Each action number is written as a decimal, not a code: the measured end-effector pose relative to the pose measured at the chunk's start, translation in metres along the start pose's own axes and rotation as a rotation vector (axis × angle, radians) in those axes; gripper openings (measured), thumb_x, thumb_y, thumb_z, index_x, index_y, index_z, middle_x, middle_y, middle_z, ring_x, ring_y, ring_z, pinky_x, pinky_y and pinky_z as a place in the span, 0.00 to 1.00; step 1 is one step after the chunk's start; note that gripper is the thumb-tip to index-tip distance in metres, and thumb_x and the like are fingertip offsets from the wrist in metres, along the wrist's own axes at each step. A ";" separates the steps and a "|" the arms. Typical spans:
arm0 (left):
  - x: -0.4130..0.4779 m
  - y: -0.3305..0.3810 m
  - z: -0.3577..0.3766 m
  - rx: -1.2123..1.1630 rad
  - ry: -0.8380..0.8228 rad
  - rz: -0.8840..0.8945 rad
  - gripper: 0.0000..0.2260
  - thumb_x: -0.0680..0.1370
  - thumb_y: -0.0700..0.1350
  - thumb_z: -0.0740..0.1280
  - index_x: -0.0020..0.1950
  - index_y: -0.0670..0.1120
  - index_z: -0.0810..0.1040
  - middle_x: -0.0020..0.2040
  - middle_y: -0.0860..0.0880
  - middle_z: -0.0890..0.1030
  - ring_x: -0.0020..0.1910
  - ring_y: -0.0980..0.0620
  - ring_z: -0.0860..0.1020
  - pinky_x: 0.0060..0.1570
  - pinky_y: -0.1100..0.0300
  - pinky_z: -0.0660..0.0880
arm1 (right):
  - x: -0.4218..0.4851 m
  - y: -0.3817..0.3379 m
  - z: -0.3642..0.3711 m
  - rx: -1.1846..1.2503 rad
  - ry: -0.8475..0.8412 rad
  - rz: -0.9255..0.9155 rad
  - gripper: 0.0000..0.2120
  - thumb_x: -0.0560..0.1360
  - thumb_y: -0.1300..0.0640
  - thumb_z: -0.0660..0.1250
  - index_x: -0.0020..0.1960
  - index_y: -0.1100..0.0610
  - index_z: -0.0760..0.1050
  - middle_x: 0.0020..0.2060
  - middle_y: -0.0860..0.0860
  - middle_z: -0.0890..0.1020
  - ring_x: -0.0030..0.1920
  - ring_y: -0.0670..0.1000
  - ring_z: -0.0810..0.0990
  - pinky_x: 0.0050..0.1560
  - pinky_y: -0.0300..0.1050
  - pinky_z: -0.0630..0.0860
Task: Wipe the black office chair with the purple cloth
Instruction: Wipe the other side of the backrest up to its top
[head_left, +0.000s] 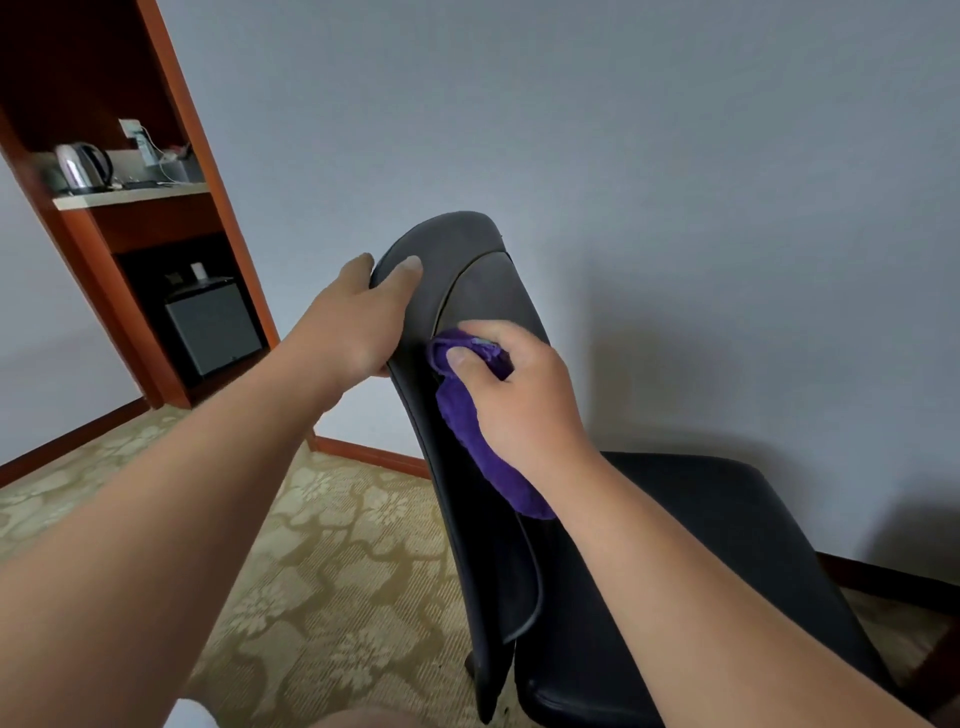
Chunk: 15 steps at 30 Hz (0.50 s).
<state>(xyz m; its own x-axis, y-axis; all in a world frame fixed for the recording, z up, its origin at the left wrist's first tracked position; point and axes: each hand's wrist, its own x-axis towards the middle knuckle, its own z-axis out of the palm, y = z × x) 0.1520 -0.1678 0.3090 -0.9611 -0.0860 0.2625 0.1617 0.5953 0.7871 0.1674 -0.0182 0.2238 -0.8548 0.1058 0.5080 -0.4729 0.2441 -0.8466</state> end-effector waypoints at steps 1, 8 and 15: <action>0.005 0.004 0.002 0.030 0.020 0.010 0.23 0.82 0.63 0.56 0.67 0.48 0.73 0.58 0.48 0.79 0.50 0.48 0.80 0.39 0.55 0.79 | 0.000 0.000 0.002 0.007 -0.011 0.000 0.12 0.79 0.51 0.69 0.62 0.46 0.80 0.55 0.41 0.81 0.56 0.41 0.78 0.54 0.28 0.74; 0.022 0.003 0.014 0.209 0.157 0.028 0.14 0.85 0.48 0.53 0.59 0.41 0.73 0.45 0.48 0.75 0.39 0.52 0.72 0.34 0.58 0.65 | 0.008 0.004 0.019 -0.081 0.066 -0.090 0.09 0.78 0.56 0.70 0.57 0.50 0.82 0.50 0.45 0.80 0.49 0.42 0.77 0.48 0.24 0.69; 0.024 -0.005 0.009 0.229 0.145 0.073 0.13 0.86 0.48 0.52 0.58 0.43 0.73 0.46 0.48 0.75 0.39 0.54 0.72 0.33 0.59 0.64 | 0.053 0.001 0.038 -0.190 0.095 -0.035 0.09 0.78 0.55 0.66 0.56 0.48 0.82 0.52 0.49 0.80 0.52 0.51 0.78 0.52 0.48 0.77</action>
<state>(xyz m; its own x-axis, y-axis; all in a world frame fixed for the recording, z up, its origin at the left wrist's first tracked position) 0.1261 -0.1654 0.3061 -0.9042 -0.1397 0.4037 0.1586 0.7677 0.6209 0.1137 -0.0486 0.2435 -0.8103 0.1822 0.5570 -0.4457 0.4255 -0.7876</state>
